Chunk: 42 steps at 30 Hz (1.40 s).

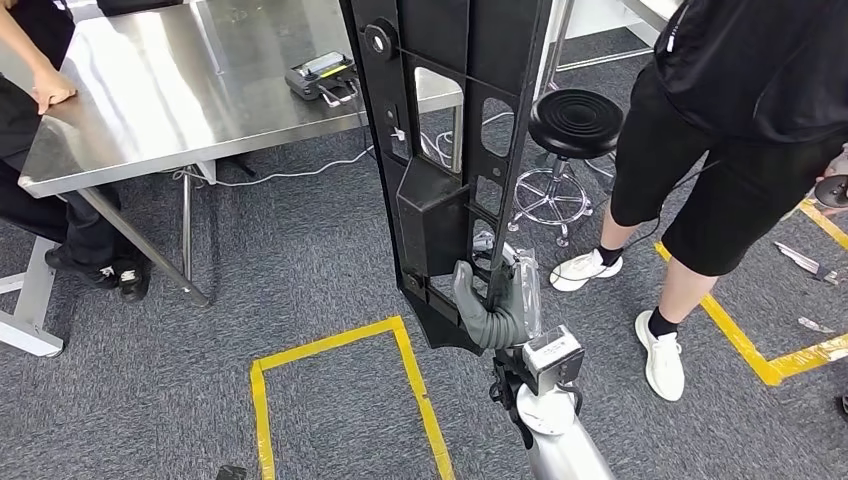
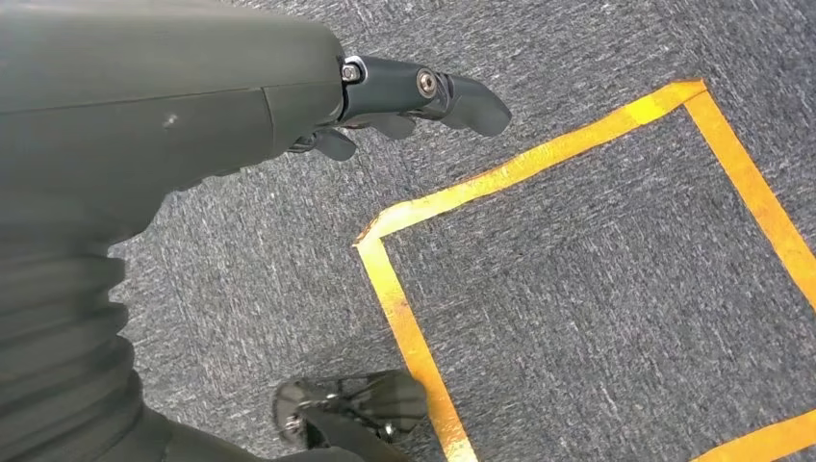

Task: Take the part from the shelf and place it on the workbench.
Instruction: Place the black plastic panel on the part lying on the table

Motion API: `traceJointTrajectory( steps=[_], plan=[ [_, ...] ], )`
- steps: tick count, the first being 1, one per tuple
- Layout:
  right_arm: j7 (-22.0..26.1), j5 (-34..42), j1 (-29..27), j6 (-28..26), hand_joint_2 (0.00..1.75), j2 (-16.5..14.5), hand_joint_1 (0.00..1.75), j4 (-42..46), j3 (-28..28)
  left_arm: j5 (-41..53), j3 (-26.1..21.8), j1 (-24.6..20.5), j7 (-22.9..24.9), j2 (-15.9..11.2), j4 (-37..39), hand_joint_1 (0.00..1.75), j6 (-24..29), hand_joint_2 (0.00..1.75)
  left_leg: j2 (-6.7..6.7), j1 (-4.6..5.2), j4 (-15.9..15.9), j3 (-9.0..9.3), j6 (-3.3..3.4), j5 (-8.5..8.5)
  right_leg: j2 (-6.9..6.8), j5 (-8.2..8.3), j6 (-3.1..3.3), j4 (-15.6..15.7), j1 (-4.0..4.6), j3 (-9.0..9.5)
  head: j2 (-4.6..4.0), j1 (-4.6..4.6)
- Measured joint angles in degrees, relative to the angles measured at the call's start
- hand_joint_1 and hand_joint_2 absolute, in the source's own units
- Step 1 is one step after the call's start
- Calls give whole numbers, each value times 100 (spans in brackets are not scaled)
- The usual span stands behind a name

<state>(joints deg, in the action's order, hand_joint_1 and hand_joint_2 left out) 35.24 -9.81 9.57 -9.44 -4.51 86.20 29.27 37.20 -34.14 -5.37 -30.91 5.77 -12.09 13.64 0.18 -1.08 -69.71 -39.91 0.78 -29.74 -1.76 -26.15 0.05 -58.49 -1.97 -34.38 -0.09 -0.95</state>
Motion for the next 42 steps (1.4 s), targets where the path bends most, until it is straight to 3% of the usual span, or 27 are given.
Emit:
traceJointTrajectory(
  steps=[2,4,6,8,11,13,14,16,18,19,21,22,24,26,27,28,29,30,32,33,34,38,40,42],
  plan=[
    [1,0,3,0,175,-7,175,1,-1,0,-1,-8,-1,-2,0,0,0,175,167,39,750,368,54,328,-59,-19,-23,12,17,48,0,4],
    [1,-1,5,0,175,-11,175,3,-2,4,-1,-22,-2,-4,0,0,0,175,256,96,1050,510,106,385,-121,-34,-67,34,33,78,0,5],
    [0,-9,2,0,175,-18,175,7,-2,9,-1,-27,-2,-9,-1,0,0,175,158,127,1103,533,174,402,-194,-36,-141,86,46,113,0,0],
    [2,-16,4,-2,175,-26,175,14,-2,9,-1,-26,-7,-3,-1,0,0,175,50,119,1250,633,256,483,-129,-119,-170,-29,68,84,0,20],
    [6,-24,-9,-6,175,-1,175,17,0,13,-2,-39,-11,8,0,0,0,175,-109,116,1356,701,333,563,102,-515,-77,-989,79,-377,0,65],
    [3,-31,-39,-9,175,30,175,11,0,16,-3,-39,-11,9,0,0,-1,175,-246,144,1354,701,337,561,137,-619,-86,-1452,82,-661,0,76],
    [2,-33,-47,-10,175,38,175,9,0,17,-3,-38,-11,11,0,0,-1,175,-318,158,1352,704,336,559,150,-541,-117,-1386,85,-667,0,79],
    [2,-34,-47,-11,175,46,175,9,0,17,-3,-38,-12,18,0,0,-4,175,-461,183,1341,713,326,549,260,-179,-174,-621,91,-360,0,81],
    [4,-35,-44,-11,175,47,175,9,1,17,-3,-39,-20,23,0,0,-11,175,-573,216,1305,695,292,519,422,98,-136,59,99,-46,0,78],
    [4,-35,-42,-11,175,47,175,9,1,17,-3,-36,-27,25,0,0,-18,175,-612,220,1290,676,271,505,469,148,-95,190,104,17,0,73],
    [5,-35,-35,-12,175,44,175,9,1,17,-4,-22,-43,21,0,0,-31,175,-671,205,1275,642,228,486,420,170,-16,223,95,43,0,74],
    [5,-36,-32,-13,175,36,175,10,0,17,-5,-14,-48,16,0,0,-36,175,-642,197,1243,629,199,461,391,177,13,242,82,64,0,75],
    [8,-42,-26,-13,175,17,175,11,-1,17,-9,-9,-71,4,0,0,-45,175,-425,174,934,496,110,272,325,177,79,283,40,123,0,46],
    [13,-50,-28,-13,175,8,175,10,-1,15,-9,-16,-105,2,0,0,-60,175,-158,108,249,147,8,-67,262,153,128,289,45,158,0,16],
    [13,-58,-31,-13,175,8,175,8,-1,13,-10,-19,-120,2,0,0,-69,175,-91,62,-106,-58,-32,-202,233,142,138,287,49,165,0,16],
    [13,-68,-34,-13,175,9,175,7,-1,10,-11,-19,-132,1,0,0,-78,175,-61,23,-324,-201,-62,-246,208,133,138,286,50,167,0,15],
    [11,-85,-36,-9,175,10,175,5,1,7,-13,-19,-142,-2,0,0,-87,175,-45,-14,-326,-234,-87,-164,190,124,130,285,49,173,0,13],
    [9,-107,-37,-4,175,9,175,4,2,4,-15,-19,-154,-7,0,0,-93,175,-35,-42,-87,-135,-101,21,178,112,114,285,44,188,0,13],
    [5,-153,-33,12,175,7,175,4,14,2,-19,-23,-175,-19,0,0,-99,175,2,-59,742,287,-94,443,165,85,71,288,43,231,0,13],
    [4,-178,-25,22,175,6,175,4,28,3,-19,-27,-186,-22,0,0,-101,175,17,-43,1053,450,-70,552,161,72,39,291,53,245,0,18],
    [2,-199,-17,36,175,4,175,1,44,4,-20,-31,-195,-24,0,0,-102,175,26,-20,1223,538,-40,585,156,62,7,294,62,252,0,13],
    [-10,-273,26,96,175,-3,175,-25,116,11,-21,-39,-205,-24,-1,0,-106,175,-5,23,1367,620,130,599,133,2,-126,258,79,229,0,18],
    [-14,-300,57,110,175,-2,175,-42,157,15,-21,-51,-207,-15,-2,0,-108,175,-25,19,1462,689,219,648,142,-245,-91,-260,87,-28,0,37],
    [-22,-317,62,116,175,11,175,-75,193,18,-22,-59,-208,-13,-2,0,-109,175,-51,45,1467,697,263,646,155,-569,-42,-1124,78,-479,0,46]
  ],
)
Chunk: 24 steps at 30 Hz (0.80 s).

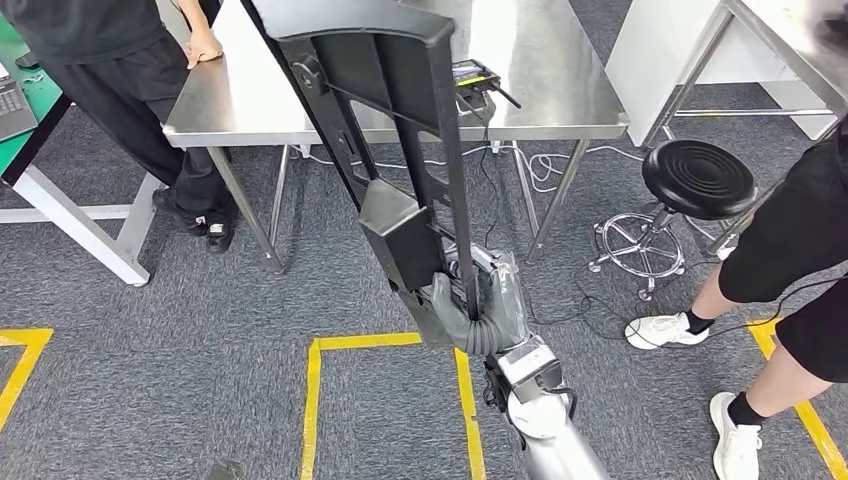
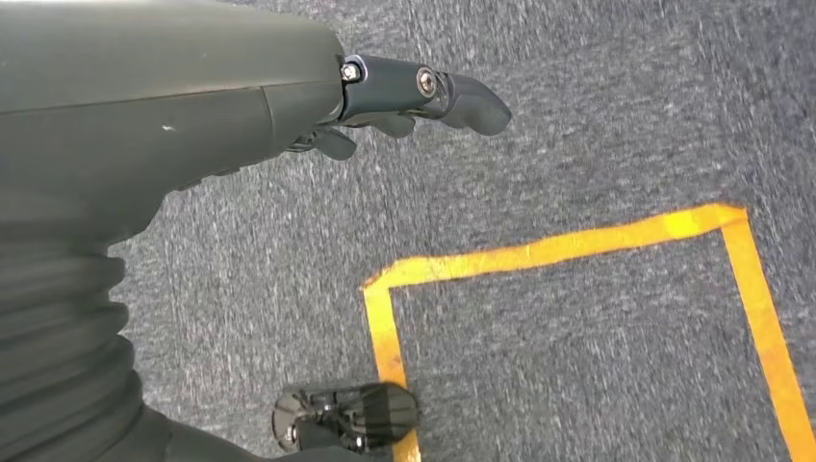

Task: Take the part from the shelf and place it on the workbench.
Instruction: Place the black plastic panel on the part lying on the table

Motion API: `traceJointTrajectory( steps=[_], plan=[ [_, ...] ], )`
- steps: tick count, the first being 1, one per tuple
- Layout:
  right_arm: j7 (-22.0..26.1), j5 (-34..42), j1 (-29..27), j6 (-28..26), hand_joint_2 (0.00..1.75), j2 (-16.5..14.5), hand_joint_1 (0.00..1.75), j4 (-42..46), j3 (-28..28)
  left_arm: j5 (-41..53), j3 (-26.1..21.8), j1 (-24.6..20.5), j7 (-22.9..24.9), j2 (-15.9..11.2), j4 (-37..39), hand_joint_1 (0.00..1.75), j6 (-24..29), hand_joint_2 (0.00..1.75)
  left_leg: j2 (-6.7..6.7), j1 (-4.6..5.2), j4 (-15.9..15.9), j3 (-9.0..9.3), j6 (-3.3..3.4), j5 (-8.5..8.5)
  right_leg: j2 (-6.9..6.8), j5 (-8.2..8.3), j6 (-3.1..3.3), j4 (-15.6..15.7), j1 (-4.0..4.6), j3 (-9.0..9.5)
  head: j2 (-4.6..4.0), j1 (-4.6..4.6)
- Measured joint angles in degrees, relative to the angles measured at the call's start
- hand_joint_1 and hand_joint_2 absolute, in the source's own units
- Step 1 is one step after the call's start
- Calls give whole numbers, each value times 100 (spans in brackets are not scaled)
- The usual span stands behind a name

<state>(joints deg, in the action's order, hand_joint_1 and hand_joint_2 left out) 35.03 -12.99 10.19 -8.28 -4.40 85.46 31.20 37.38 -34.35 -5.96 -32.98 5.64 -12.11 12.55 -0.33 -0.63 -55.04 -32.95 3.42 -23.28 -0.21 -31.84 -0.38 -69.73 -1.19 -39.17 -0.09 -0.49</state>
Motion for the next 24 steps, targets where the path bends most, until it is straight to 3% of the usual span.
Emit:
traceJointTrajectory(
  steps=[1,2,3,4,6,8,12,13,16,17,18,21,22,24],
  plan=[
    [-8,-5,-7,2,175,6,175,-22,11,3,-1,2,0,1,1,0,-1,175,-19,8,-1,2,6,-7,1,-72,-13,-288,-2,-172,0,2],
    [-19,-11,-13,3,175,10,175,-45,22,7,-1,4,0,2,1,0,-1,175,-41,14,-4,6,7,-14,2,-52,-48,-364,-3,-242,0,4],
    [-28,-16,-15,4,175,11,175,-65,32,13,-1,5,0,4,2,0,-2,175,-65,18,-8,13,0,-23,2,65,-94,-177,-2,-178,0,4],
    [-37,-20,-14,4,175,10,175,-79,41,21,-1,5,0,8,2,0,-2,175,-88,21,-20,21,-15,-37,2,242,-135,220,-1,-2,0,5],
    [-46,-25,-1,4,175,4,175,-98,65,30,-1,6,1,14,2,0,-2,175,-124,52,-83,11,-69,-92,6,557,-152,1053,6,396,0,5],
    [-51,-24,9,5,175,-5,175,-116,86,32,-1,13,1,14,2,0,-2,175,-136,81,-153,-16,-128,-154,12,673,-93,1370,16,560,0,-4],
    [-53,-25,10,7,175,-36,175,-131,111,32,-1,25,2,0,2,0,1,175,-100,27,-366,-85,-234,-323,15,699,54,1399,-50,623,0,-30],
    [-52,-26,11,8,175,-49,175,-133,119,33,-1,25,2,-4,2,0,2,175,-77,6,-616,-192,-271,-471,14,695,88,1408,-68,648,0,-41],
    [-53,-25,9,17,175,-65,175,-155,140,34,-1,30,4,-5,3,0,2,175,-24,-55,-1660,-736,-376,-933,12,666,145,1402,-44,676,0,-61],
    [-54,-26,7,22,175,-65,175,-166,141,34,-1,33,5,-6,3,0,2,175,-14,-71,-1790,-836,-393,-920,14,657,146,1399,-39,681,0,-62],
    [-55,-27,7,31,175,-66,175,-175,142,34,-1,35,6,-8,3,0,2,175,-6,-84,-1692,-821,-399,-788,18,645,141,1397,-37,692,0,-62],
    [-56,-33,22,56,175,-74,175,-183,142,43,-1,33,6,-16,2,0,2,175,14,-85,-606,-325,-351,-179,28,596,90,1397,-21,752,0,-60],
    [-57,-33,31,59,175,-77,175,-183,142,52,-1,31,4,-18,2,0,2,175,14,-68,-366,-205,-320,-94,28,584,67,1398,-9,760,0,-58],
    [-72,-28,37,36,175,-81,175,-184,140,78,-1,30,1,-18,2,0,1,175,7,-19,-256,-150,-257,-100,21,568,6,1408,10,762,0,-56]
  ],
)
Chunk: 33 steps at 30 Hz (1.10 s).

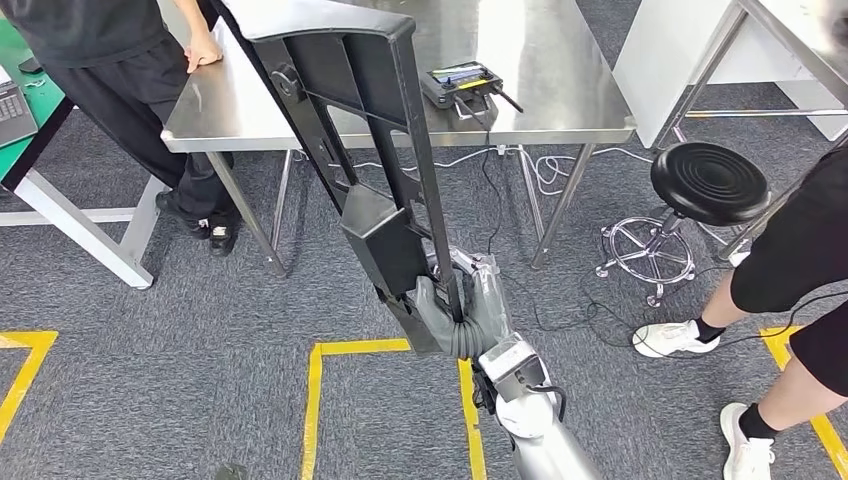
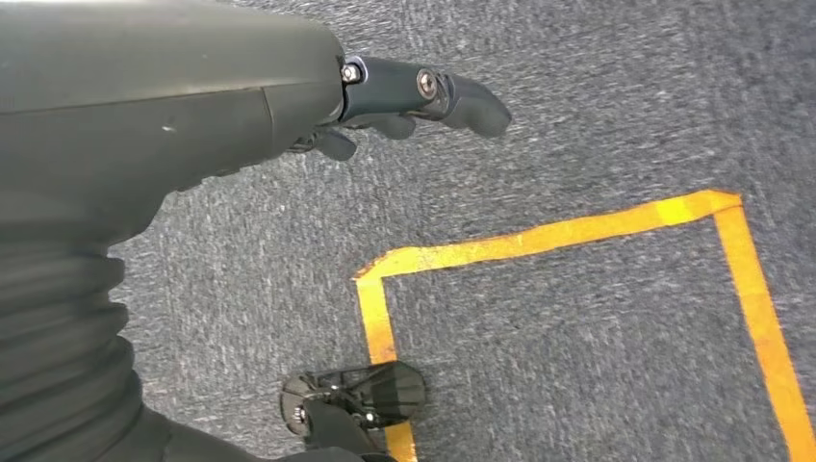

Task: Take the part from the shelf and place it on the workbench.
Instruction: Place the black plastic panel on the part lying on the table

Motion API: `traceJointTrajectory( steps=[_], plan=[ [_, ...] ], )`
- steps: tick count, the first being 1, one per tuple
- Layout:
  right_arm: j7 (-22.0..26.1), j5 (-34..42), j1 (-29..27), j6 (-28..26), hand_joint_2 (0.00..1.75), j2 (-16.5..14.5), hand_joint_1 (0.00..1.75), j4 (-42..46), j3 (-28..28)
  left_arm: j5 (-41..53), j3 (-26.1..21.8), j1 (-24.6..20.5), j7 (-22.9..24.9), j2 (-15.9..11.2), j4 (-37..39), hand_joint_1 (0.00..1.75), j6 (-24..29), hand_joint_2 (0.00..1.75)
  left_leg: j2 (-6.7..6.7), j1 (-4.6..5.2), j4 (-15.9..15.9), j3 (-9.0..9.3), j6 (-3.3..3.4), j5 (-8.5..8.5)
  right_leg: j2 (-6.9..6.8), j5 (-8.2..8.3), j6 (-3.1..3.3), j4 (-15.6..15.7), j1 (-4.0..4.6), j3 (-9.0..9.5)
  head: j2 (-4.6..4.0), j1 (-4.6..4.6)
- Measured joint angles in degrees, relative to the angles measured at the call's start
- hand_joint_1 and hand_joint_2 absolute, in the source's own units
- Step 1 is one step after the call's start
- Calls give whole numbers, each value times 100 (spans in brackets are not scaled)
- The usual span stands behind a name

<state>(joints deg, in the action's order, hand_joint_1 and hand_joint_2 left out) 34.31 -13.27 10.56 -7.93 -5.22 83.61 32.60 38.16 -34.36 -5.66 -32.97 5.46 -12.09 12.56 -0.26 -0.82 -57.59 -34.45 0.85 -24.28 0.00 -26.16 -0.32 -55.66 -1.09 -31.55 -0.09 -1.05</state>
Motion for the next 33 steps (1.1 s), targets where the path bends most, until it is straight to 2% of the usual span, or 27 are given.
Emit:
traceJointTrajectory(
  steps=[2,3,4,6,7,8,9,10,11,12,13,14,15,18,20,22,23,24,25,27,28,29,31,33],
  plan=[
    [-26,1,-6,-53,175,-5,175,0,-3,21,0,1,-1,7,0,0,-2,175,-6,14,71,41,83,16,-7,-24,-65,-3,-1,1,0,1],
    [-36,-1,-5,-84,175,-7,175,1,-4,27,0,-2,0,13,0,0,-2,175,-4,10,126,79,134,37,-7,-77,-73,-94,4,-43,0,9],
    [-42,-4,-4,-116,175,-7,175,1,-7,33,0,-8,3,19,0,0,-3,175,-2,6,180,116,178,58,-5,-184,-61,-318,6,-153,0,17],
    [-55,-15,-27,-168,175,6,175,1,-13,54,0,-22,12,25,0,0,-4,175,0,16,214,143,236,68,-1,-489,-8,-1080,-3,-551,0,33],
    [-62,-21,-52,-182,175,17,175,0,-15,64,0,-27,19,26,0,0,-4,175,-5,27,212,143,243,62,-1,-609,-5,-1464,-8,-765,0,37],
    [-70,-27,-78,-190,175,28,175,-1,-16,73,0,-27,25,29,0,0,-5,175,-12,33,210,146,246,57,-2,-646,-28,-1674,-9,-903,0,37],
    [-75,-33,-97,-196,175,37,175,-1,-16,79,0,-28,32,33,0,0,-7,175,-22,36,205,149,242,50,-2,-586,-73,-1658,-10,-930,0,38],
    [-79,-39,-106,-199,175,42,175,-1,-16,81,0,-28,38,39,0,0,-7,175,-32,37,196,154,231,40,-2,-443,-126,-1408,-13,-835,0,38],
    [-81,-45,-107,-205,175,44,175,0,-16,83,0,-29,44,46,0,0,-8,175,-42,37,176,157,211,23,-4,-247,-175,-964,-19,-633,0,40],
    [-83,-53,-107,-214,175,45,175,1,-16,85,0,-30,50,51,0,0,-7,175,-52,49,146,156,180,-3,-1,-82,-192,-557,-16,-439,0,37],
    [-83,-66,-107,-227,175,43,175,3,-17,87,0,-31,56,54,0,0,-7,175,-58,60,114,150,148,-32,3,34,-178,-255,-16,-291,0,37],
    [-86,-87,-106,-247,175,39,175,6,-19,89,0,-31,63,55,0,0,-6,175,-63,70,87,142,116,-54,8,98,-144,-80,-12,-201,0,34],
    [-91,-122,-103,-275,175,34,175,13,-22,92,0,-32,72,56,0,0,-6,175,-65,77,74,133,90,-66,13,109,-98,-65,-1,-191,0,31],
    [-152,-274,-56,-345,175,6,175,79,-34,101,0,-38,92,54,-2,0,-14,175,-51,37,-30,92,18,-139,17,128,13,-49,-40,-162,0,29],
    [-216,-359,15,-355,175,-38,175,139,-38,101,1,-50,93,55,-4,0,-28,175,-26,6,-490,-110,-49,-413,18,124,78,-42,-58,-134,0,20],
    [-270,-407,85,-357,175,-72,175,168,-38,93,2,-58,96,57,-4,0,-45,175,-11,-21,-1235,-485,-101,-751,17,114,116,-44,-37,-124,0,17],
    [-298,-420,108,-356,175,-80,175,173,-37,87,2,-59,97,57,-4,0,-51,175,-7,-31,-1491,-633,-112,-815,18,110,121,-45,-24,-122,0,17],
    [-328,-427,126,-354,175,-86,175,174,-36,77,1,-60,97,57,-4,0,-53,175,-5,-37,-1550,-689,-111,-767,20,107,124,-45,-13,-119,0,17],
    [-356,-434,147,-349,175,-96,175,174,-32,62,1,-63,94,57,-4,0,-52,175,-3,-38,-1383,-631,-96,-613,25,105,126,-45,-5,-112,0,17],
    [-393,-451,213,-338,175,-135,175,173,-10,32,-1,-75,82,53,-7,0,-49,175,-1,-25,-610,-271,-25,-208,39,100,124,-41,6,-96,0,18],
    [-403,-458,258,-331,175,-160,175,169,7,18,-2,-82,71,50,-8,0,-45,175,3,-2,-274,-110,20,-75,44,99,114,-38,22,-96,0,20],
    [-407,-460,301,-322,175,-184,175,163,26,11,-3,-90,61,46,-9,0,-42,175,7,25,-68,-11,65,-17,46,96,96,-34,26,-99,0,16],
    [-415,-441,365,-291,175,-222,175,139,59,-2,-6,-98,45,42,-9,0,-31,175,9,74,12,16,132,-18,41,95,40,-17,33,-104,0,12],
    [-426,-395,407,-257,175,-261,175,111,90,-11,-8,-97,41,42,-9,0,-14,175,3,56,126,81,187,32,29,75,-16,-35,46,-129,0,15]
  ],
)
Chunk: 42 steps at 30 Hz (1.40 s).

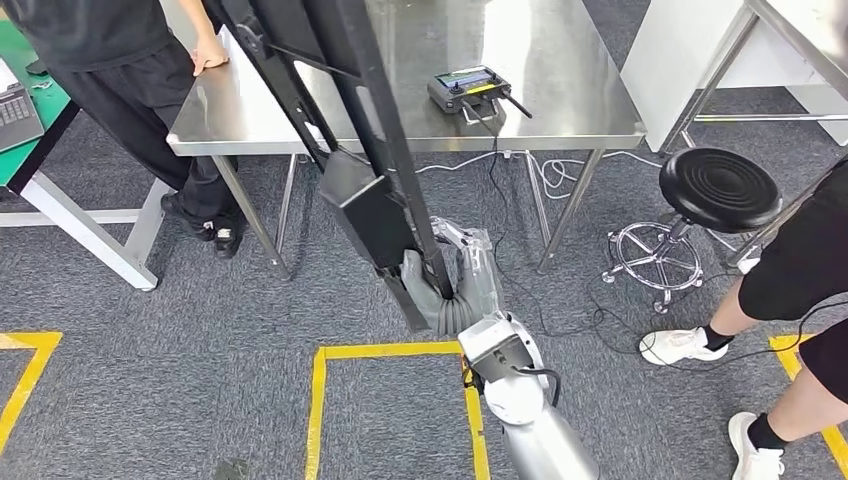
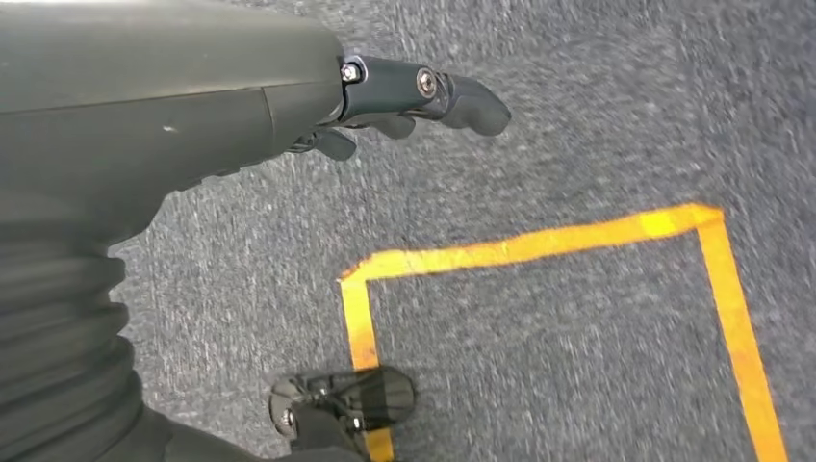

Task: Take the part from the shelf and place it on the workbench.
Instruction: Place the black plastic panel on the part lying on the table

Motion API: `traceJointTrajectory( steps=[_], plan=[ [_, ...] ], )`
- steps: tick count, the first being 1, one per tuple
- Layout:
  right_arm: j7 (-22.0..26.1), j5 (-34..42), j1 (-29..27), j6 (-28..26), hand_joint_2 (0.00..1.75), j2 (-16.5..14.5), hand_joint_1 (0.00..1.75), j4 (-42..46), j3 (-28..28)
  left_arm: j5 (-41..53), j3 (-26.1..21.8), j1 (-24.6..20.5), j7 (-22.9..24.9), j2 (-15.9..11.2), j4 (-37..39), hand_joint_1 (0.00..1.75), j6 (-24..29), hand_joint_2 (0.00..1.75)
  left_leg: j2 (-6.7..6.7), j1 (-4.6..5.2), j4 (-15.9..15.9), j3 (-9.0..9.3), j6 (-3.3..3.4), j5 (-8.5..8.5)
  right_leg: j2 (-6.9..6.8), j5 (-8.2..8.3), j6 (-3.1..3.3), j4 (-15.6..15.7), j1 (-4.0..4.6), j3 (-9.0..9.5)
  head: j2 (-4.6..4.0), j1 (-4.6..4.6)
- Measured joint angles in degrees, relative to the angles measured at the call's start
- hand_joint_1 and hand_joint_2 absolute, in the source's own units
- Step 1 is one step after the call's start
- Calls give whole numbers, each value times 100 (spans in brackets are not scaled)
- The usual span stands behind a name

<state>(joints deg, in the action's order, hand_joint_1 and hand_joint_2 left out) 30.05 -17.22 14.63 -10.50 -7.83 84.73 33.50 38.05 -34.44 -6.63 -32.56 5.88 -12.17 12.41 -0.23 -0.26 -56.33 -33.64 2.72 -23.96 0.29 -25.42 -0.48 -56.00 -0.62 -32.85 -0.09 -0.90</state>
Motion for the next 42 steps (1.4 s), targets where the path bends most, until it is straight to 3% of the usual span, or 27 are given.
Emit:
traceJointTrajectory(
  steps=[2,4,6,7,9,11,13,16,18,20,21,22,24,26,29,31,33,35,36,37,38,40,42],
  plan=[
    [-5,50,63,15,175,-20,175,-31,34,-1,-2,-4,-2,3,0,0,13,175,-1,-24,122,78,47,58,-13,-169,2,-343,10,-179,0,17],
    [-6,88,108,19,175,-8,175,-84,59,4,-3,-5,-1,5,0,0,15,175,-5,-8,132,88,69,62,-19,-445,38,-1071,-10,-553,0,31],
    [-5,121,108,28,175,6,175,-151,67,14,-3,4,8,6,1,0,16,175,-19,5,110,82,68,50,-20,-524,12,-1522,-24,-829,0,32],
    [-4,137,107,35,175,9,175,-180,68,18,-4,10,13,7,1,0,18,175,-29,7,91,79,60,36,-21,-433,-32,-1431,-32,-810,0,33],
    [8,164,123,50,175,8,175,-222,75,21,-5,19,17,9,2,0,20,175,-44,6,20,75,18,-17,-27,-111,-115,-713,-54,-484,0,32],
    [26,196,146,57,175,2,175,-251,85,25,-5,20,18,8,2,0,27,175,-51,25,-73,41,-48,-89,-27,83,-103,-161,-55,-194,0,27],
    [45,225,162,58,175,-6,175,-274,91,32,-5,24,21,6,2,0,37,175,-48,32,-130,9,-106,-135,-13,92,-30,-106,-34,-162,0,17],
    [71,248,167,58,175,-10,175,-293,89,44,-5,32,25,5,1,0,44,175,-33,-14,-247,-27,-179,-226,3,86,72,-104,-74,-154,0,10],
    [91,257,166,57,175,-12,175,-299,90,58,-5,32,29,6,2,0,46,175,-19,-46,-754,-255,-246,-518,6,74,125,-100,-85,-128,0,-6],
    [107,268,160,56,175,-8,175,-315,92,80,-5,37,39,7,2,0,46,175,-8,-69,-1536,-660,-294,-861,5,57,153,-101,-63,-117,0,-15],
    [109,272,156,56,175,-4,175,-327,92,87,-5,39,44,7,2,0,46,175,-6,-76,-1767,-802,-300,-904,7,52,159,-102,-51,-113,0,-16],
    [112,276,153,54,175,-1,175,-338,92,95,-5,41,48,7,2,0,46,175,-5,-81,-1773,-836,-292,-823,11,46,164,-102,-40,-103,0,-16],
    [123,280,153,39,175,2,175,-350,91,112,-5,39,52,6,2,0,46,175,-5,-77,-1147,-563,-227,-402,23,30,169,-101,-17,-63,0,-18],
    [136,281,155,11,175,4,175,-351,89,137,-4,30,63,-1,2,0,45,175,4,-44,-445,-218,-130,-119,31,8,150,-94,7,-29,0,-8],
    [140,286,146,-11,175,13,175,-350,86,156,0,19,79,-5,2,0,44,175,16,22,-198,-99,-16,-96,28,-8,68,-55,13,-10,0,-11],
    [141,286,138,-12,175,14,175,-346,87,155,-1,15,83,0,2,0,44,175,19,2,-58,-10,50,-42,17,-36,20,-78,29,-31,0,0],
    [144,286,139,-12,175,30,175,-342,89,155,-1,3,83,8,1,0,44,175,24,-26,76,83,98,14,8,-227,28,-500,32,-243,0,18],
    [147,287,123,-13,175,63,175,-344,90,155,-1,-8,83,12,2,0,44,175,20,-17,91,100,115,9,6,-513,39,-1288,7,-657,0,28],
    [146,287,107,-14,175,82,175,-346,90,155,-1,-8,83,13,2,0,44,175,14,-16,89,102,111,-2,5,-585,17,-1577,-5,-833,0,32],
    [146,287,94,-15,175,98,175,-349,90,155,-1,-5,83,15,2,0,44,175,5,-16,85,108,99,-14,4,-566,-27,-1665,-21,-915,0,34],
    [145,287,86,-16,175,109,175,-350,90,155,-1,-2,83,19,2,0,44,175,-4,-19,77,118,77,-33,2,-448,-88,-1498,-40,-865,0,36],
    [144,284,87,-21,175,116,175,-351,90,155,-1,0,83,26,2,0,43,175,-21,-15,33,136,13,-93,-20,-95,-194,-706,-79,-517,0,40],
    [138,270,84,-34,175,108,175,-350,95,150,-1,4,76,27,2,0,42,175,-29,8,-42,132,-63,-177,-34,103,-174,-145,-90,-238,0,40]
  ],
)
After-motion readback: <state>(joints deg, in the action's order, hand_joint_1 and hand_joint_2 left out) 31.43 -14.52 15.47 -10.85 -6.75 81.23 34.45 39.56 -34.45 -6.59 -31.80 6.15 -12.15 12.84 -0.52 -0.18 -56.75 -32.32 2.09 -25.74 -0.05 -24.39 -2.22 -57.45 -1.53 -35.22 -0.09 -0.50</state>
